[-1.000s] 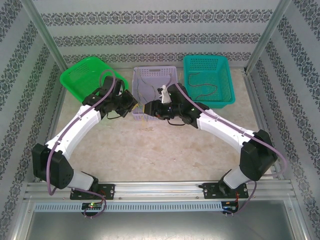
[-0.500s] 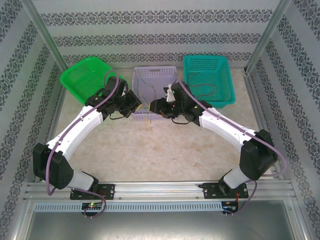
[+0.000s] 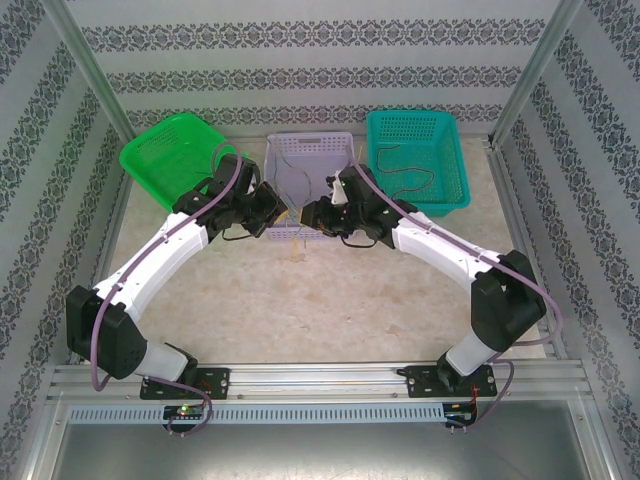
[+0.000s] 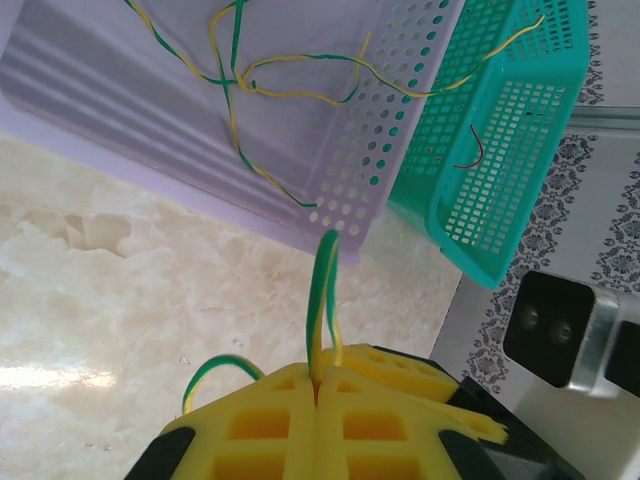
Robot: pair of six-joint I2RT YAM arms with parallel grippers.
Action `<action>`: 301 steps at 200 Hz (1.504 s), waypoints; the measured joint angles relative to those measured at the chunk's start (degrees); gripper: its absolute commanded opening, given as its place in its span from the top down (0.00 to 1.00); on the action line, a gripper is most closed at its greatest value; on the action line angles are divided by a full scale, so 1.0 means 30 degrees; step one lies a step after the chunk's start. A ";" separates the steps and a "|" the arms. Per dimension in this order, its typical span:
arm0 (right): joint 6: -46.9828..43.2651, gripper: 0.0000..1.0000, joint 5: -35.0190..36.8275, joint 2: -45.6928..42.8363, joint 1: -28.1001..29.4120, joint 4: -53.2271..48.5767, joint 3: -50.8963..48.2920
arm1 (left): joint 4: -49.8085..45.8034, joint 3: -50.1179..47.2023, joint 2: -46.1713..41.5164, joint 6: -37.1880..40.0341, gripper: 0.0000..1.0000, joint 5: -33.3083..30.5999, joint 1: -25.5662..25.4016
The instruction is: Untangle the cables
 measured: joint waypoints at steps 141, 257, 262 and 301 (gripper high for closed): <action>-0.7045 1.00 -0.1231 -0.1311 -0.0007 -0.6207 0.1559 | -0.5202 0.5741 0.4000 1.1992 1.00 0.3147 -0.0015; -1.0229 1.00 -0.1406 -0.2754 -0.0780 -0.9355 0.0393 | -1.0120 0.9143 0.5581 2.1369 0.60 -0.0641 -0.0867; -1.0222 1.00 -0.1268 -0.2783 -0.0845 -0.9347 0.0350 | -1.0098 0.9143 0.5450 2.0852 0.59 -0.1107 -0.0867; -1.0112 1.00 0.1122 -0.3869 -0.0984 -0.8247 -0.0474 | -0.7774 0.6768 0.2455 0.9581 0.55 -0.3053 -0.0874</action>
